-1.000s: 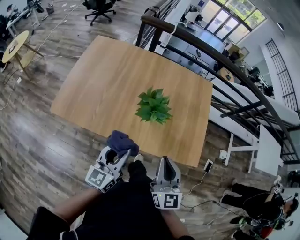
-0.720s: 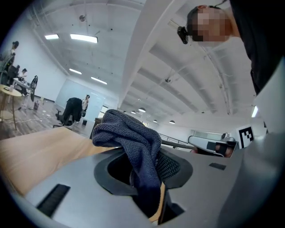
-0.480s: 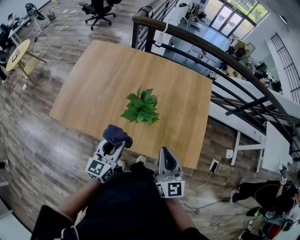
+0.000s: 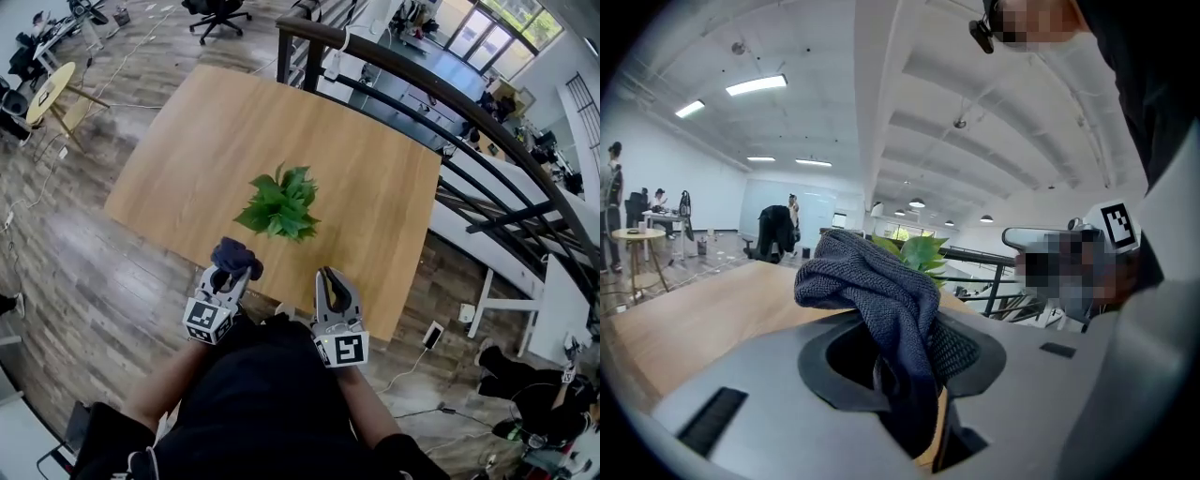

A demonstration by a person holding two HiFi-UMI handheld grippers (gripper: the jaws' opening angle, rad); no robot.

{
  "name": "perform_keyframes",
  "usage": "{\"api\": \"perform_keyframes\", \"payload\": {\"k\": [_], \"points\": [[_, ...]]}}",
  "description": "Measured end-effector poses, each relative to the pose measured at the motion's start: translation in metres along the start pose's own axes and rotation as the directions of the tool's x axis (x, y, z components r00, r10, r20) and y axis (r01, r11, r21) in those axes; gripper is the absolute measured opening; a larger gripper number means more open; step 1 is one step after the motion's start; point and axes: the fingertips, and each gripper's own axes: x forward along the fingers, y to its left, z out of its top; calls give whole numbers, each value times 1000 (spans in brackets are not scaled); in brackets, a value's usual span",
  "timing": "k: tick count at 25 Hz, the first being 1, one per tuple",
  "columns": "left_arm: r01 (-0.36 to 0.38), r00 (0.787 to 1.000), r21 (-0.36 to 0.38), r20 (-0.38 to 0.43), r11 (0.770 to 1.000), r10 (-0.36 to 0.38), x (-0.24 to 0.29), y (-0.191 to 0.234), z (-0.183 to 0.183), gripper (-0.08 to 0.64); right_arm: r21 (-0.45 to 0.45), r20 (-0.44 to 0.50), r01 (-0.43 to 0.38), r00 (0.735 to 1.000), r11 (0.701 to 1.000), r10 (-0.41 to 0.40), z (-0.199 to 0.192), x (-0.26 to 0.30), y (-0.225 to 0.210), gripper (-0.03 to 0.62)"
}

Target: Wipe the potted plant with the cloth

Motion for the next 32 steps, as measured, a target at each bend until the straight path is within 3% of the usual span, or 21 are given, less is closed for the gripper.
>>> {"api": "perform_keyframes", "payload": {"k": [1, 3, 10, 13, 17, 21, 25, 28, 32], "points": [[-19, 1000, -3, -15, 1000, 19, 0, 5, -7, 144, -9, -18, -7, 1000, 1000, 7, -9, 4, -2, 32], [-44, 998, -20, -37, 999, 43, 4, 13, -18, 144, -8, -52, -26, 998, 1000, 25, -27, 14, -9, 154], [-45, 994, -27, -105, 999, 42, 19, 34, -49, 144, -6, -162, 3, 987, 1000, -4, -94, 45, -26, 255], [-49, 986, -34, -164, 998, 42, 35, 46, -74, 144, -20, -233, -23, 972, 1000, 18, -122, 58, -34, 268], [-63, 981, -14, -184, 998, 59, 50, 69, -78, 144, 41, -297, 29, 955, 999, -16, -156, 78, -47, 270], [-71, 978, -37, -201, 997, 62, 71, 87, -80, 144, -36, -384, -30, 923, 999, 14, -187, 94, -44, 272], [-47, 963, 63, -264, 997, 62, 94, 98, -86, 144, -70, -431, -50, 902, 996, 15, -203, 106, -41, 296], [16, 947, 118, -320, 993, 23, 114, 98, -95, 144, -72, -458, -83, 888, 994, 41, -213, 120, -42, 307], [133, 926, 228, -377, 964, -38, 133, 88, -104, 144, -94, -532, -108, 846, 990, 41, -233, 132, -50, 308]]}}
